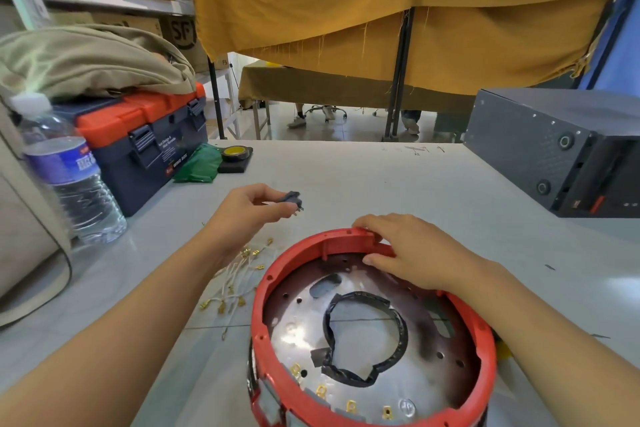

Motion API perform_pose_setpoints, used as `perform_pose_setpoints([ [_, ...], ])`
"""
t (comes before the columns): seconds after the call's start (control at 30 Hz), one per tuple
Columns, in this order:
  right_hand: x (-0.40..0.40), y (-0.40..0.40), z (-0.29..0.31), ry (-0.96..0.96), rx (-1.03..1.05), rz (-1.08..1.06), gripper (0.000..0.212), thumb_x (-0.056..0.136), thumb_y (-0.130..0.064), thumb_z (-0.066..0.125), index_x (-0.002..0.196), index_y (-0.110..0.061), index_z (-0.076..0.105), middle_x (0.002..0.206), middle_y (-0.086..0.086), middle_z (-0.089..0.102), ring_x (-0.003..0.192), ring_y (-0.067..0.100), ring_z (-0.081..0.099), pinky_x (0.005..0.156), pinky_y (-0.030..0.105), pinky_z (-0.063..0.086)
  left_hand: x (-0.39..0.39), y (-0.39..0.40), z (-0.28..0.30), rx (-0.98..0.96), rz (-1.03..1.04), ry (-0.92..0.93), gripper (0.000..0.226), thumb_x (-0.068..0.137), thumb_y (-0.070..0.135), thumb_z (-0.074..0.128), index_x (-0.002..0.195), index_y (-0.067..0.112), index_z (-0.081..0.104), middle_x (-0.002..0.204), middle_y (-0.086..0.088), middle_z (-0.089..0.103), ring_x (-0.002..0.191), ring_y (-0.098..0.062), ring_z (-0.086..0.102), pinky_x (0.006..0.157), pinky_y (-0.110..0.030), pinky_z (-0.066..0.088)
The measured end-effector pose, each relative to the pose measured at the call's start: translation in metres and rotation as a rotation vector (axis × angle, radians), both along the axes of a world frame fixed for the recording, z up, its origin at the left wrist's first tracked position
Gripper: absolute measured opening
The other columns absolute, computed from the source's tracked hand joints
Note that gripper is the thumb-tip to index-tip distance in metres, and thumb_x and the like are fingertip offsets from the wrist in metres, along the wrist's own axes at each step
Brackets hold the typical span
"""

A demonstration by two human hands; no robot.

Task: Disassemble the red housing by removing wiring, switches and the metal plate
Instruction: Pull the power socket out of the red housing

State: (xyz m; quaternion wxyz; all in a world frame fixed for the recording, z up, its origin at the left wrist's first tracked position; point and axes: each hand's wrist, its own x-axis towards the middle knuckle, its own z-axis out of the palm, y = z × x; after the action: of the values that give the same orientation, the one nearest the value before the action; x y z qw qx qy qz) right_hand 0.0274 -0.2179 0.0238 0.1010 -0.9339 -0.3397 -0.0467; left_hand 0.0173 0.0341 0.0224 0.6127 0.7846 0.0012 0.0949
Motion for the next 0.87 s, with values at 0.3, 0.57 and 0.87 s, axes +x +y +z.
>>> perform_pose_setpoints([
  [0.3,0.0,0.004,0.0,-0.045,-0.066,-0.026,0.041,0.095,-0.038,0.051,0.134,-0.032,0.039,0.121,-0.008,0.056,0.11,0.016,0.051,0.088,0.033,0.044,0.015,0.035,-0.015,0.036,0.074,0.026,0.038,0.08,0.005,0.07,0.108,0.029,0.058,0.097,-0.006,0.066,0.081,-0.02,0.066,0.076,-0.027,0.051],
  [0.57,-0.001,0.005,0.0,-0.061,-0.078,-0.04,0.039,0.095,-0.04,0.051,0.132,-0.034,0.039,0.119,-0.009,0.056,0.107,0.015,0.052,0.087,0.033,0.045,0.043,0.032,-0.029,0.206,0.258,0.135,0.008,0.078,0.011,0.075,0.074,0.012,0.068,0.079,-0.007,0.07,0.078,-0.022,0.066,0.071,-0.029,0.053],
  [0.87,-0.001,0.005,-0.001,-0.065,-0.075,-0.032,0.039,0.095,-0.041,0.05,0.132,-0.034,0.039,0.118,-0.01,0.055,0.107,0.013,0.051,0.087,0.03,0.044,0.059,0.03,-0.044,0.414,0.404,0.151,0.025,0.084,0.022,0.07,0.068,0.011,0.055,0.076,-0.003,0.059,0.075,-0.02,0.054,0.062,-0.028,0.04],
])
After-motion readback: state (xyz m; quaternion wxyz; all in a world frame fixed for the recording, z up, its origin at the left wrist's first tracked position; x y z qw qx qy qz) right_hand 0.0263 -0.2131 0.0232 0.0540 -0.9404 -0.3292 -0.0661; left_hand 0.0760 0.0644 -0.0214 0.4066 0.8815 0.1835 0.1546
